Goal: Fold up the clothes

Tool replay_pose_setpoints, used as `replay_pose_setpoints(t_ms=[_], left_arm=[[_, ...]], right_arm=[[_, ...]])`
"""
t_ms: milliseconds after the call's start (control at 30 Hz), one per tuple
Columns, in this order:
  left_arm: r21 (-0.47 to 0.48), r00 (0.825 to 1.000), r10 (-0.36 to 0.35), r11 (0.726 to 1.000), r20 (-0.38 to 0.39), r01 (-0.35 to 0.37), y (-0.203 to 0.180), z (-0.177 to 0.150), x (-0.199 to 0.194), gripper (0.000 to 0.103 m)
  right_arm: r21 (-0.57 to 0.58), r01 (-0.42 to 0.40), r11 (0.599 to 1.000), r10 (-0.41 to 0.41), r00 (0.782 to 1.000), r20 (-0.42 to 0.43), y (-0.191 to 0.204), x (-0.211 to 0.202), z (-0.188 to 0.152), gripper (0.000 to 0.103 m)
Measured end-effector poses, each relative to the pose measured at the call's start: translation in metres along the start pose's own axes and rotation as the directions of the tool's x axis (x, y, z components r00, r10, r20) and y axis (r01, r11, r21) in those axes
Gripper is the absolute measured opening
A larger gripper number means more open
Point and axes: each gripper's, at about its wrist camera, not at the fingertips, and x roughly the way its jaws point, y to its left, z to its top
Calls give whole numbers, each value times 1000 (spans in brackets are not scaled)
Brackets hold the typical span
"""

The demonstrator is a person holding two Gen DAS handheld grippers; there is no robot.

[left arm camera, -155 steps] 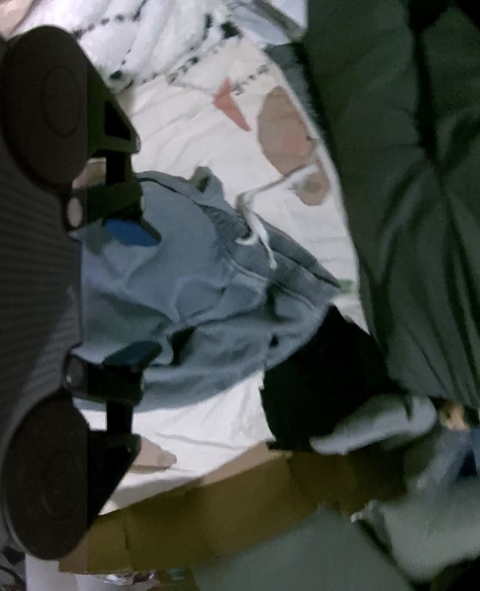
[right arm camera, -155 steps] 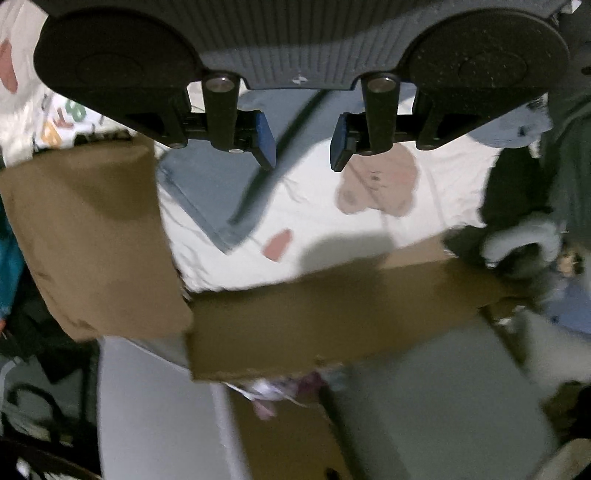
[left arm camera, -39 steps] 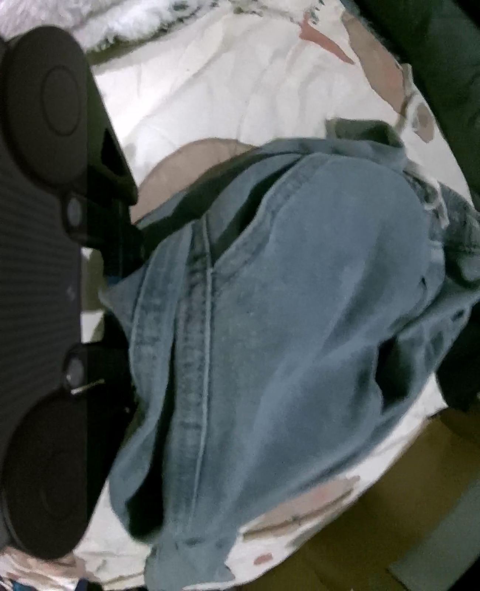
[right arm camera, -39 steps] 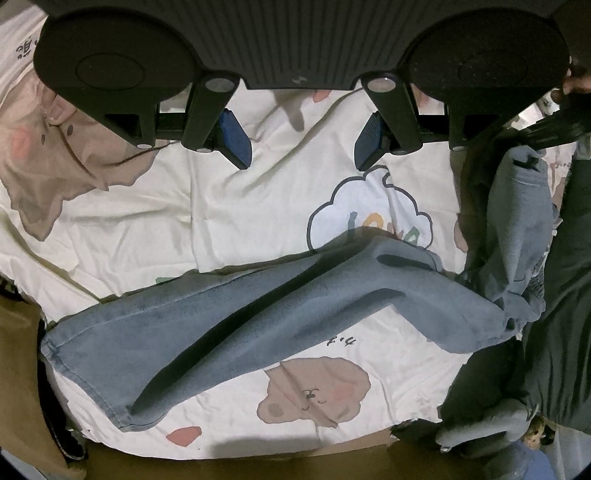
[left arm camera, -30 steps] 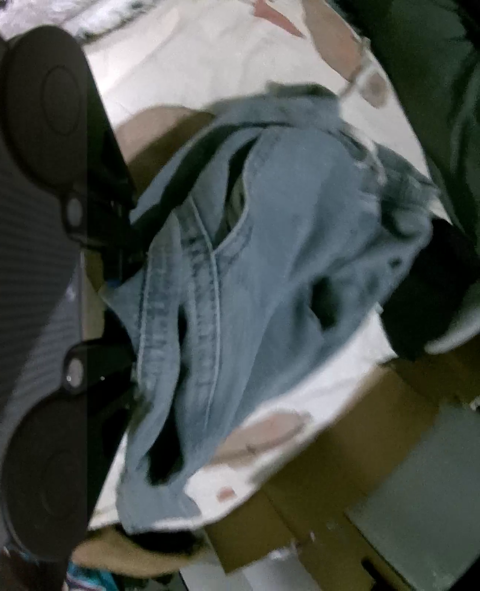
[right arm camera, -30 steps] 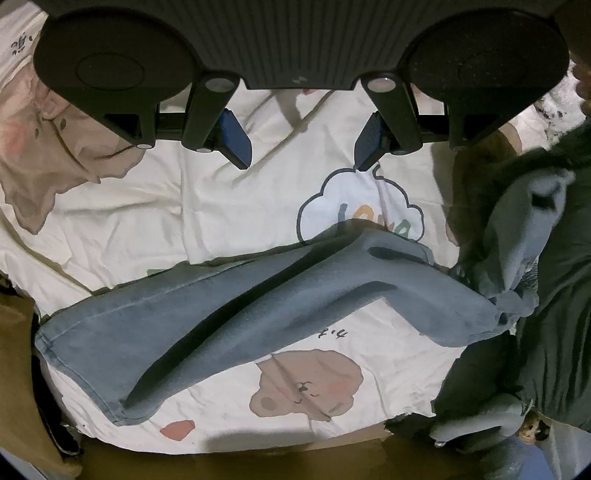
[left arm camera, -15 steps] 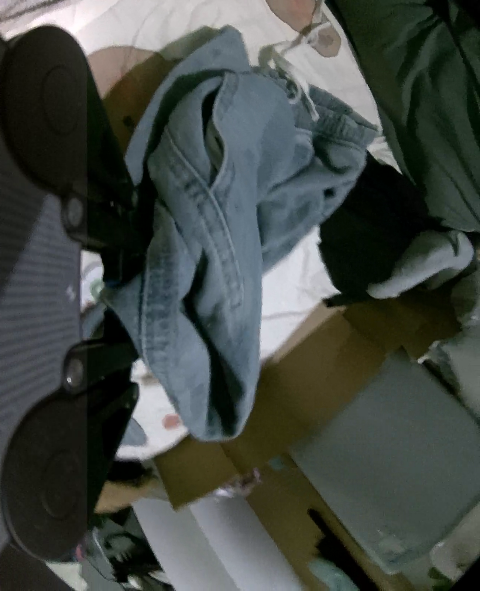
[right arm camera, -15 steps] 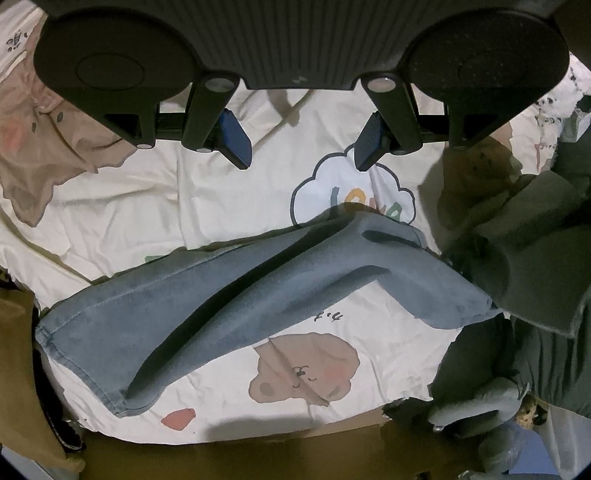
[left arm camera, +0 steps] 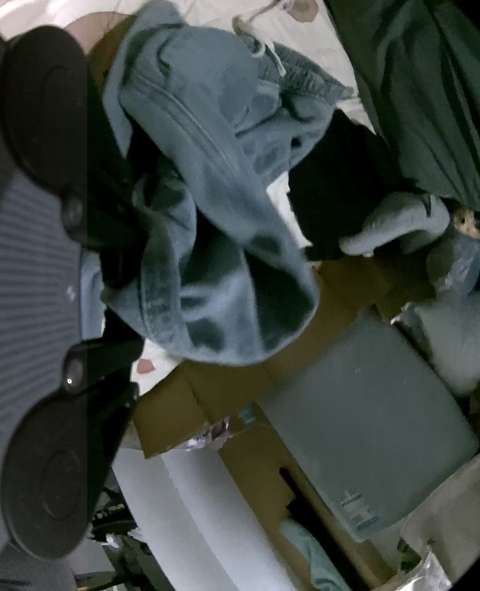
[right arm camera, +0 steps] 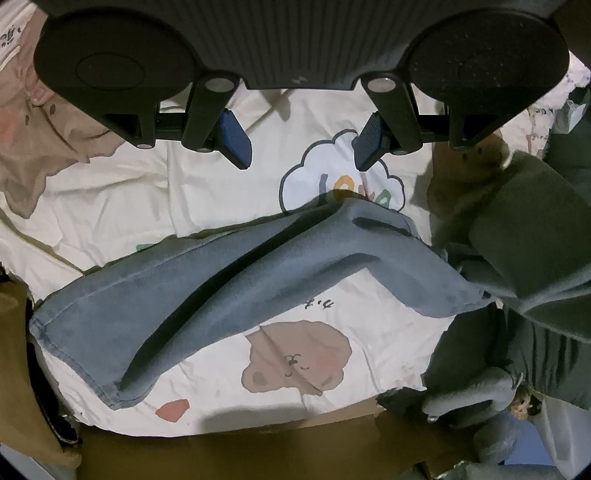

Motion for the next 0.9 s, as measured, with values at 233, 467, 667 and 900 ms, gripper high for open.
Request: replay_pose_setpoints(t_ms=[233, 467, 667, 900], left_arm=[[27, 999, -51, 998, -6, 51, -30, 7, 1, 8], [17, 993, -121, 993, 16, 120, -43, 15, -5, 8], [-11, 993, -116, 993, 22, 116, -34, 13, -5, 8], [-44, 994, -110, 993, 28, 111, -24, 10, -5, 8]], right_arm=[[5, -7, 1000, 7, 1000, 15, 0, -4, 2, 68], [7, -12, 1000, 12, 1000, 25, 0, -4, 3, 68], [8, -14, 1000, 14, 999, 30, 1, -5, 3, 68], [7, -14, 1000, 14, 1000, 24, 1, -3, 3, 68]])
